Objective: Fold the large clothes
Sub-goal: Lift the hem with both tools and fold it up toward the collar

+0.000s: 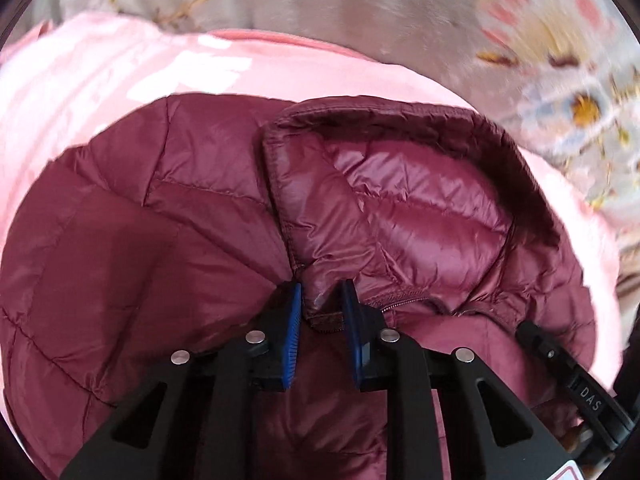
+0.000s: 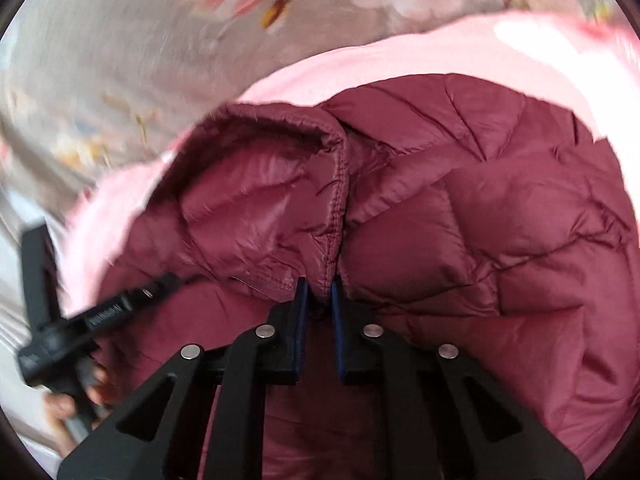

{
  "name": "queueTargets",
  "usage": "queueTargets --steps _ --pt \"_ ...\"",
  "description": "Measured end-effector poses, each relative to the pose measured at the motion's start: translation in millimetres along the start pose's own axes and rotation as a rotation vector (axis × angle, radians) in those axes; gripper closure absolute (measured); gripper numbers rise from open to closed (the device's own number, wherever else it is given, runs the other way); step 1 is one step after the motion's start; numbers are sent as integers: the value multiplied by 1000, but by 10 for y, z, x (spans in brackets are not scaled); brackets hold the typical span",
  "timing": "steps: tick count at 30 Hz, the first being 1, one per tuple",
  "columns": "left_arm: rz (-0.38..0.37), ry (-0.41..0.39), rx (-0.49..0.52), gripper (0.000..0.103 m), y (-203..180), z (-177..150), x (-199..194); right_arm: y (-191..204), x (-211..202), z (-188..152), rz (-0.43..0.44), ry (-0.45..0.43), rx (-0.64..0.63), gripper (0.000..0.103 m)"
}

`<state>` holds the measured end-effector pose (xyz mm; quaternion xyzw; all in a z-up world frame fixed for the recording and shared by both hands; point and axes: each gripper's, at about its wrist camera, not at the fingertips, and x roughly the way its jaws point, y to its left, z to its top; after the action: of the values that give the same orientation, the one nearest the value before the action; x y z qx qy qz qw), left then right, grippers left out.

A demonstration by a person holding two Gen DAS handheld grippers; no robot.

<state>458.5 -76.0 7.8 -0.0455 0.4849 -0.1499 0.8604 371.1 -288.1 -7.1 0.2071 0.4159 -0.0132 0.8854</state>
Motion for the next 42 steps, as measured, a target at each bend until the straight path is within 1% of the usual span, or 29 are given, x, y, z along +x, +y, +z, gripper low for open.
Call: queueTargets --steps 4,8,12,16,19,21,24,26,28,31,33,34,36,38,39,41,42 --pt "80 -77 108 83 -134 -142 -3 157 44 -89 -103 -51 -132 94" --pt "146 -108 161 82 -229 -199 15 170 77 -102 -125 -61 -151 94" --pt "182 -117 186 82 -264 -232 -17 191 105 -93 -143 -68 -168 94" --pt "201 -122 197 82 -308 -245 -21 155 74 -103 -123 -68 -155 94" --pt "210 -129 196 80 -311 -255 -29 132 58 -99 -95 -67 -138 93" --pt "201 -137 177 76 -277 -269 -83 64 -6 -102 -58 -54 -109 91" --pt "176 -124 173 76 -218 -300 -179 -51 -176 -130 -18 -28 -82 91" --pt "167 -114 189 76 -176 -300 -290 -101 -304 -122 -15 -29 -81 91" --pt "169 -110 191 76 -131 -219 -417 -140 -449 -11 -33 -53 -86 88" --pt "160 -117 151 76 -80 71 -541 -134 -574 317 -45 -114 -55 88" --pt "166 -132 113 76 -79 319 -577 -46 -601 614 -41 -171 -29 88" --pt "166 -141 83 76 -81 496 -568 -23 -594 721 -32 -190 -14 88" --pt "150 -133 15 76 -63 745 -493 43 -504 971 -6 -221 45 88" --pt "94 -109 -53 76 -30 936 -364 88 -365 1133 5 -218 74 88" --pt "81 -103 -91 76 -3 1003 -279 106 -278 1189 3 -213 86 88" --pt "64 -70 -131 76 26 1063 -97 109 -44 1241 -7 -176 97 88" --pt "59 -49 -150 76 44 1061 1 99 96 1228 -18 -140 97 88"
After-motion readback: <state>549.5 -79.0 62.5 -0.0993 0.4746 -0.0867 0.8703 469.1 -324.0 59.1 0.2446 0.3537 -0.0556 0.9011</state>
